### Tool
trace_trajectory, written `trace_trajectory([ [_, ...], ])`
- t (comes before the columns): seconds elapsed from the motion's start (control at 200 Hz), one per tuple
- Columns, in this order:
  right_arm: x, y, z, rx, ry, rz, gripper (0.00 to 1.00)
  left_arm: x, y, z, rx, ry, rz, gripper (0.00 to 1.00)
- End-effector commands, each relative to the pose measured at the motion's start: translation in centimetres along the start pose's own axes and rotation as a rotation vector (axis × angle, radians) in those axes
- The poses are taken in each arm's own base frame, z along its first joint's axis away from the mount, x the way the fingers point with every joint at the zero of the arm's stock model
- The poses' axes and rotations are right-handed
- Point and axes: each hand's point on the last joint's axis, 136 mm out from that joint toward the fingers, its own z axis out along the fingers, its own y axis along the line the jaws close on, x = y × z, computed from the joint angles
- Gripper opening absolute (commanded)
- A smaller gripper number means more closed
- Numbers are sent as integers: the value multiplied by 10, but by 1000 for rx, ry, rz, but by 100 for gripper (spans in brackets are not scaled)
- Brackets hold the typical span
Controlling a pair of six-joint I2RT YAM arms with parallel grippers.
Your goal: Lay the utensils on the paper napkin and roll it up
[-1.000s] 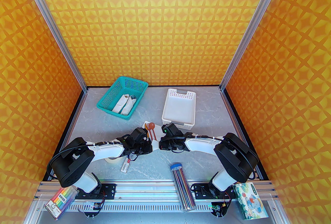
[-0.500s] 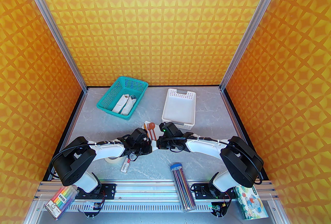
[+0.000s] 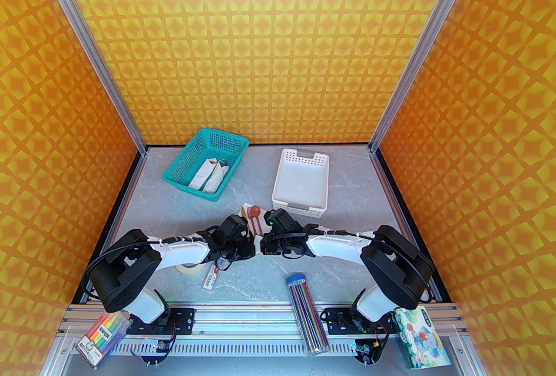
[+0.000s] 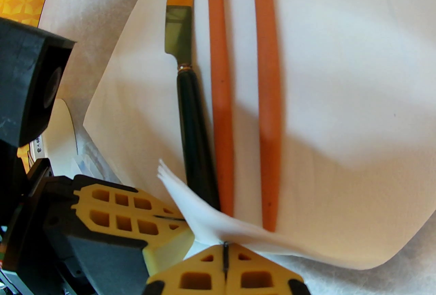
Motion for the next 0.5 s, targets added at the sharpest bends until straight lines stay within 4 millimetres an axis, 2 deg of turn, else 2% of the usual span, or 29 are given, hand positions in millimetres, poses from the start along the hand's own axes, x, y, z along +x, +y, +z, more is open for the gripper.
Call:
trace_trajectory([
  [0.0,-7,0,3,18,-20,-1,0,5,15,2,-56,18,-31,4],
  [0.495,-4,-9,8,65,1,0,0,5,17,1,-66,17,-36,3],
])
